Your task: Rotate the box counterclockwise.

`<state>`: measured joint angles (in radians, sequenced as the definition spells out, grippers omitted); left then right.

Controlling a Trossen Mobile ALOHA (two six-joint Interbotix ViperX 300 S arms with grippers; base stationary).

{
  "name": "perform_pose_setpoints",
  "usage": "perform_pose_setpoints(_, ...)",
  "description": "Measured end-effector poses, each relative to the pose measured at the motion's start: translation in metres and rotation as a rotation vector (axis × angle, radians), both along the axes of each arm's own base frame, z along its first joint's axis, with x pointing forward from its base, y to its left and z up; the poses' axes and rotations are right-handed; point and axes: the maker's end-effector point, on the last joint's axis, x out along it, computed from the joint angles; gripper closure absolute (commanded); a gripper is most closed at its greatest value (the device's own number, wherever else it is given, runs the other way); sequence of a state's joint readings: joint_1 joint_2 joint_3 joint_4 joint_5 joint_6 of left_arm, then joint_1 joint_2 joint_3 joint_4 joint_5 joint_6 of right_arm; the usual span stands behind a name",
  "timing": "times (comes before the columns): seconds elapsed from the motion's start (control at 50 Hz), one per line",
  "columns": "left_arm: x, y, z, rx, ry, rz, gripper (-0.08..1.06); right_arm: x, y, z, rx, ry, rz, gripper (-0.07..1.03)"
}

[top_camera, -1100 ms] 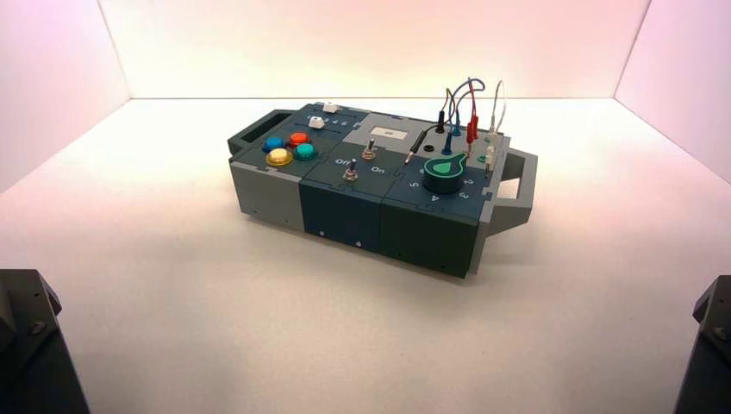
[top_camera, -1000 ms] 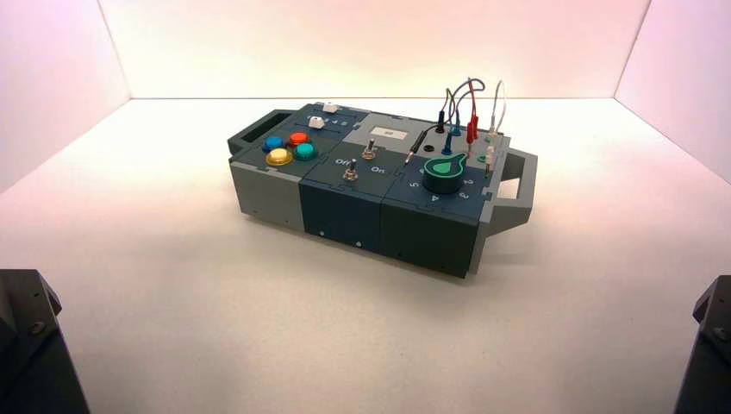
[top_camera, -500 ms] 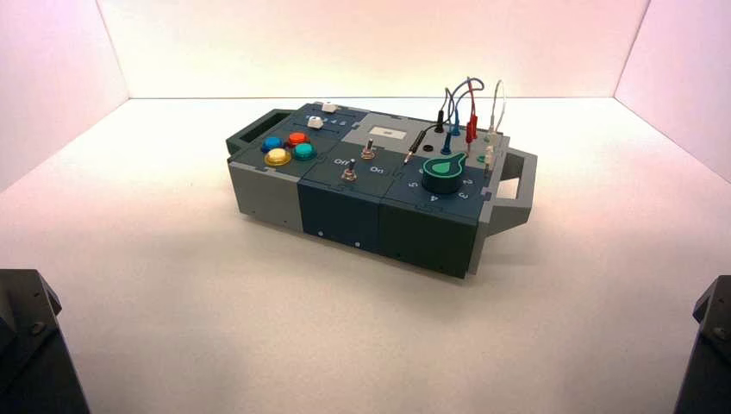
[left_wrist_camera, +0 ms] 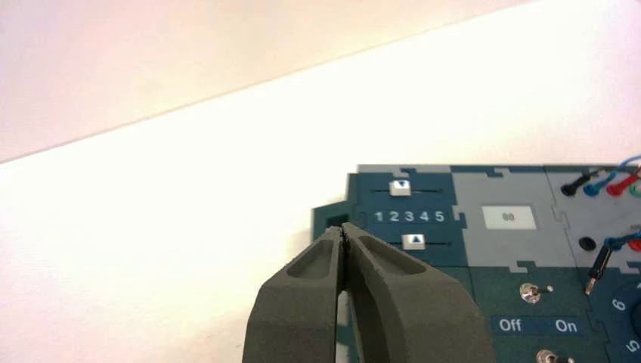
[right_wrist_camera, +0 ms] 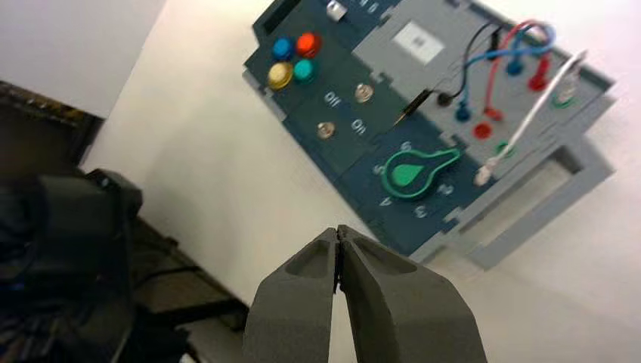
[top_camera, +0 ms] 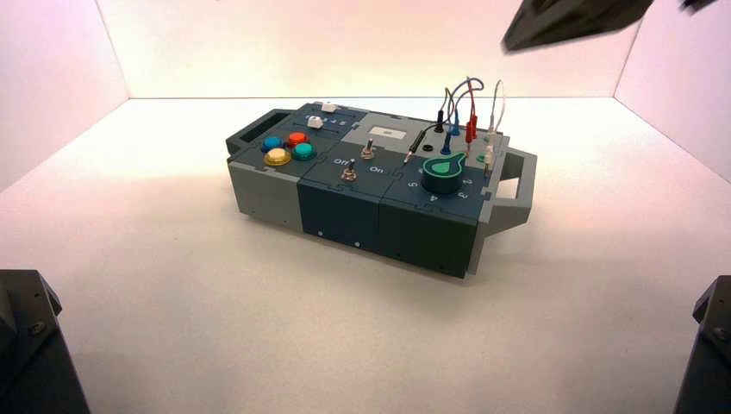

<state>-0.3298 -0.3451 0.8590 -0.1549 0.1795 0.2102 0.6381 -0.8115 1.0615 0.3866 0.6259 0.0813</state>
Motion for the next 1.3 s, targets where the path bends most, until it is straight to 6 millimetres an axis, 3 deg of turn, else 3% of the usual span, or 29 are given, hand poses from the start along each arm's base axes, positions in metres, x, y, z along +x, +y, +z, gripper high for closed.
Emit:
perform_pose_setpoints(0.3,0.069,-0.032,-0.016,0.015,0.040,-0.019,1.01,-0.008,0.008,-0.005,0.060,0.093,-0.023,0.98)
perform_pose_setpoints(0.54,0.104,-0.061,-0.042,0.033,0.094,-0.055,1.01,-0.018,0.008,-0.016,0.075,0.164,-0.030,0.98)
perform_pose_setpoints(0.8,0.122,-0.082,-0.083,0.064,0.186,-0.085,1.01,-0.027,0.008,-0.035,0.054,0.226,-0.018,0.98)
perform_pose_setpoints(1.3,0.145,-0.096,-0.090,0.088,0.175,-0.121,1.01,-0.055,0.064,-0.083,-0.164,0.409,0.223,0.98)
